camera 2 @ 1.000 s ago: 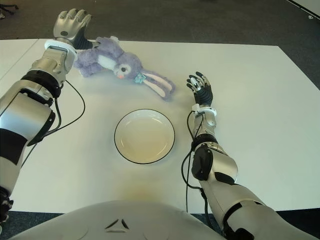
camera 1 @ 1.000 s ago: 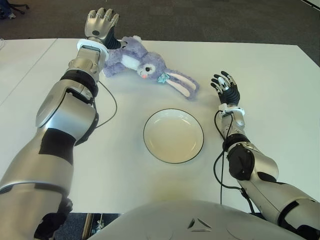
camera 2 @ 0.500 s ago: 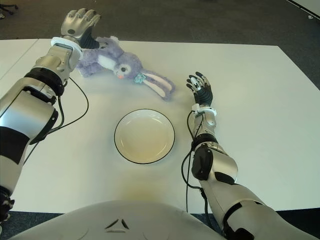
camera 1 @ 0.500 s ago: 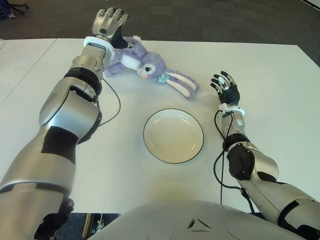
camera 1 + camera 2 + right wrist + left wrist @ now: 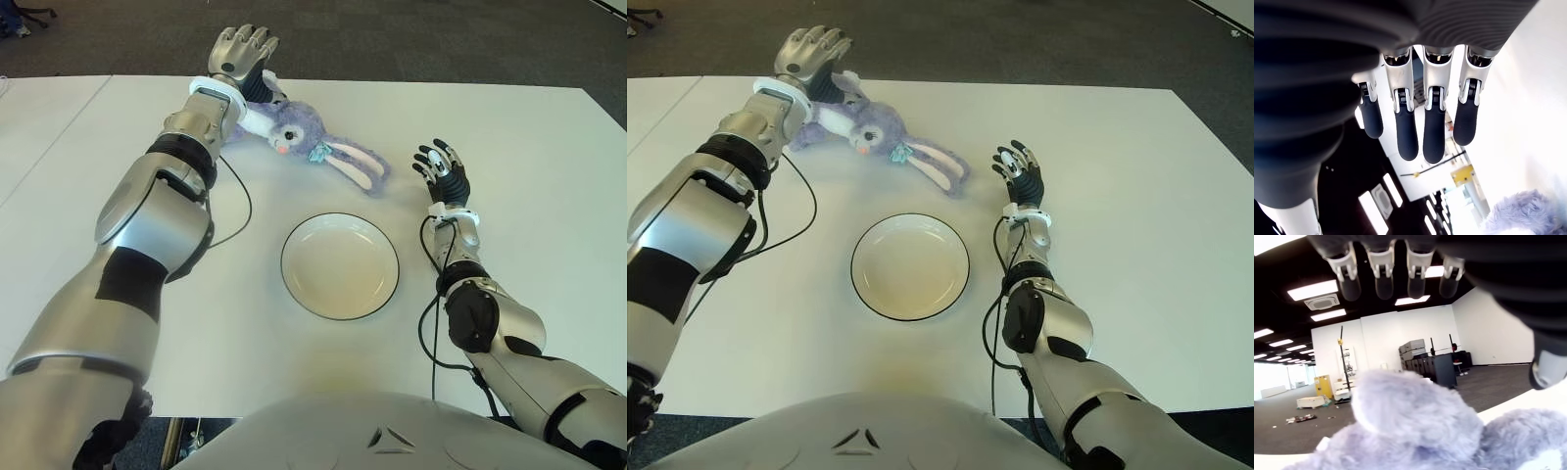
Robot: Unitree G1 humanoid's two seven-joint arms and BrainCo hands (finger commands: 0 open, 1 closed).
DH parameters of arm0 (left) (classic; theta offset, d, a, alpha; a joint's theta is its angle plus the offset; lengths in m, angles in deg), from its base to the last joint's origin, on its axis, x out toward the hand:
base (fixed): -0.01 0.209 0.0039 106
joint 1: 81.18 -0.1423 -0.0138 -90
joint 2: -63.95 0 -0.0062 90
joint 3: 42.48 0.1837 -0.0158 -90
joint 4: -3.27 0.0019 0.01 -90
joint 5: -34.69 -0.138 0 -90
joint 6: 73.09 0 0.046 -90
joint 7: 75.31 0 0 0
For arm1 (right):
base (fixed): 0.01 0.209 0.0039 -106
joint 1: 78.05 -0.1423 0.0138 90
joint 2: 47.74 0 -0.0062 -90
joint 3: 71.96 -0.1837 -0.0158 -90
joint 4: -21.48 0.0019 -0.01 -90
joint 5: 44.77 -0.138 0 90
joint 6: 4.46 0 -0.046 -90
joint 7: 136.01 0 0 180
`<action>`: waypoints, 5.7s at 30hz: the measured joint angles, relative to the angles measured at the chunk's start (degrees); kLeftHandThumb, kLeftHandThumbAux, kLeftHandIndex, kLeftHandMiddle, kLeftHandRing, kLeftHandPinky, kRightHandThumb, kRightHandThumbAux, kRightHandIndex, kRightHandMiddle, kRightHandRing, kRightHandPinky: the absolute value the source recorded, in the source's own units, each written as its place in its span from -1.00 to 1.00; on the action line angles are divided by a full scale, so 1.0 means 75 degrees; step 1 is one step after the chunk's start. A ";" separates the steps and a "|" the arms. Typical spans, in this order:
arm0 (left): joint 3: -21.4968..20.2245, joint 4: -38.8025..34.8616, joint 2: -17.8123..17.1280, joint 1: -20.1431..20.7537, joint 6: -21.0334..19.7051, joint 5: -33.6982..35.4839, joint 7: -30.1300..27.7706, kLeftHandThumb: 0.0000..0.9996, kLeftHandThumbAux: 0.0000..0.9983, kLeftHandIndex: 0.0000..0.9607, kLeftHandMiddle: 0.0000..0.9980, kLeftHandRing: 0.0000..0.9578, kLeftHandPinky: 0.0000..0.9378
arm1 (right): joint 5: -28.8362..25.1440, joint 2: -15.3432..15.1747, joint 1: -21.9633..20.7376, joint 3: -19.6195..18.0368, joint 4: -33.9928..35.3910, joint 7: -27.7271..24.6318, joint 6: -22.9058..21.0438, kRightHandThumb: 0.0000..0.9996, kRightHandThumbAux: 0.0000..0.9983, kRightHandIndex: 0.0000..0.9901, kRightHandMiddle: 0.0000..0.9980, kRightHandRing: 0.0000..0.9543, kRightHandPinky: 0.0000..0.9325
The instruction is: Put the doll into the plate.
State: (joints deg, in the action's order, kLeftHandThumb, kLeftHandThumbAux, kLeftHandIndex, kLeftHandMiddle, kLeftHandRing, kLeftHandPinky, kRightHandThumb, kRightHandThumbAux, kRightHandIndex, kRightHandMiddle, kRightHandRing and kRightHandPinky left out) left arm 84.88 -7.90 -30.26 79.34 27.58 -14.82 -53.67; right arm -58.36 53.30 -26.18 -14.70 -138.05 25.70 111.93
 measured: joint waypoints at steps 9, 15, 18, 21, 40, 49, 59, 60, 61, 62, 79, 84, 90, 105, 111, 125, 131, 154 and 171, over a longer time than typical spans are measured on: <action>0.0011 0.0000 0.0201 -0.0064 0.0178 0.0001 -0.0296 -0.75 -0.01 -1.00 -1.00 -0.97 -1.00 | 0.0016 0.0000 -0.0001 0.0027 0.0000 0.0088 0.0000 -0.85 0.51 -0.55 -0.30 -0.28 -0.33; 0.0011 0.0006 0.0356 -0.0239 0.0179 0.0001 -0.0492 -0.77 -0.02 -1.00 -1.00 -0.99 -1.00 | 0.0017 0.0002 -0.0005 0.0029 0.0000 0.0146 0.0000 -0.80 0.50 -0.56 -0.31 -0.27 -0.28; 0.0011 0.0018 0.0433 -0.0340 0.0177 0.0001 -0.0619 -0.78 -0.03 -1.00 -1.00 -0.98 -1.00 | 0.0018 0.0003 -0.0007 0.0029 0.0000 0.0176 0.0000 -0.80 0.47 -0.56 -0.31 -0.28 -0.34; 0.0011 0.0020 0.0488 -0.0423 0.0176 0.0000 -0.0742 -0.78 -0.04 -1.00 -1.00 -0.98 -1.00 | 0.0018 0.0004 -0.0011 0.0032 0.0000 0.0214 0.0000 -0.80 0.45 -0.57 -0.32 -0.29 -0.36; 0.0237 0.0028 0.0534 -0.0856 -0.0025 -0.0078 -0.0880 -0.72 -0.05 -0.86 -1.00 -1.00 -1.00 | 0.0026 0.0005 -0.0013 0.0042 0.0000 0.0277 0.0001 -0.71 0.49 -0.57 -0.31 -0.30 -0.36; 0.0241 0.0032 0.0553 -0.0898 -0.0077 -0.0054 -0.0994 -0.60 -0.06 -0.88 -1.00 -1.00 -1.00 | 0.0026 0.0005 -0.0013 0.0043 0.0000 0.0278 0.0001 -0.68 0.53 -0.56 -0.32 -0.32 -0.40; 0.0103 0.0028 0.0693 -0.1096 -0.0081 0.0134 -0.1026 -0.56 -0.06 -0.87 -0.99 -0.97 -1.00 | 0.0025 0.0005 -0.0012 0.0041 0.0000 0.0298 0.0001 -0.69 0.49 -0.58 -0.34 -0.32 -0.36; 0.0075 0.0026 0.0714 -0.1128 -0.0081 0.0163 -0.1026 -0.56 -0.06 -0.87 -0.99 -0.97 -1.00 | 0.0025 0.0005 -0.0012 0.0041 0.0000 0.0298 0.0001 -0.68 0.49 -0.57 -0.34 -0.32 -0.36; 0.0033 0.0025 0.0735 -0.1157 -0.0081 0.0179 -0.1026 -0.55 -0.05 -0.86 -0.99 -0.97 -1.00 | 0.0024 0.0005 -0.0012 0.0040 0.0000 0.0298 0.0001 -0.67 0.49 -0.57 -0.34 -0.32 -0.36; -0.0010 0.0025 0.0753 -0.1180 -0.0081 0.0205 -0.1026 -0.55 -0.05 -0.86 -0.99 -0.97 -1.00 | 0.0024 0.0005 -0.0012 0.0039 0.0000 0.0298 0.0001 -0.66 0.49 -0.57 -0.34 -0.32 -0.36; -0.0322 0.0001 0.0996 -0.1299 -0.0348 0.0356 -0.0970 -0.58 0.11 -0.66 -0.74 -0.68 -0.53 | 0.0013 0.0009 -0.0008 0.0025 0.0000 0.0296 0.0001 -0.72 0.56 -0.56 -0.31 -0.27 -0.30; -0.0344 -0.0021 0.1012 -0.1346 -0.0445 0.0350 -0.0864 -0.31 0.21 -0.47 -0.63 -0.65 -0.63 | 0.0013 0.0010 -0.0005 0.0025 0.0000 0.0296 0.0001 -0.71 0.56 -0.55 -0.31 -0.25 -0.23; -0.0346 -0.0031 0.1025 -0.1397 -0.0569 0.0319 -0.0757 0.42 0.38 -0.12 -0.51 -0.58 -0.57 | 0.0012 0.0016 -0.0005 0.0024 0.0000 0.0293 0.0002 -0.68 0.57 -0.54 -0.32 -0.25 -0.24; -0.0500 -0.0086 0.0999 -0.1516 -0.0656 0.0393 -0.0496 0.46 0.38 -0.11 -0.39 -0.44 -0.40 | 0.0008 0.0049 -0.0006 0.0021 0.0001 0.0265 0.0005 -0.68 0.55 -0.56 -0.32 -0.24 -0.27; -0.0710 -0.0115 0.0974 -0.1523 -0.0659 0.0529 -0.0495 0.89 0.30 -0.03 -0.13 0.00 0.07 | 0.0009 0.0060 -0.0006 0.0024 0.0001 0.0266 0.0010 -0.70 0.55 -0.56 -0.32 -0.27 -0.30; -0.0916 -0.0194 0.0912 -0.1637 -0.0824 0.0605 -0.0420 0.89 0.31 -0.21 -0.01 0.09 0.61 | 0.0009 0.0084 -0.0007 0.0024 0.0001 0.0271 0.0024 -0.66 0.51 -0.57 -0.32 -0.26 -0.27; -0.0938 -0.0238 0.0890 -0.1765 -0.0838 0.0599 -0.0207 0.90 0.31 -0.22 0.00 0.11 0.69 | 0.0008 0.0093 -0.0007 0.0024 0.0001 0.0267 0.0024 -0.69 0.52 -0.55 -0.31 -0.25 -0.23; -0.0996 -0.0251 0.0842 -0.1850 -0.0794 0.0610 0.0020 0.90 0.31 -0.20 0.00 0.10 0.55 | 0.0009 0.0109 -0.0010 0.0027 0.0010 0.0264 0.0025 -0.70 0.48 -0.56 -0.31 -0.27 -0.29; -0.0666 -0.0312 0.0633 -0.1827 -0.0210 0.0465 0.0189 0.40 -0.07 -0.63 -0.38 -0.29 -0.25 | 0.0013 0.0108 -0.0010 0.0029 0.0010 0.0267 0.0024 -0.68 0.51 -0.57 -0.32 -0.29 -0.33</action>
State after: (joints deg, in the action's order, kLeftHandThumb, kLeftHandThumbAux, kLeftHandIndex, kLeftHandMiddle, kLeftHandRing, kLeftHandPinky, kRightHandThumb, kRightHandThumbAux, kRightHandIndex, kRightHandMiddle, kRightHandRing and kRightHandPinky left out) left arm 79.89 -10.24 -25.51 65.64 26.01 -11.33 -52.25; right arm -58.26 54.12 -26.25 -14.49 -137.98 27.70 112.12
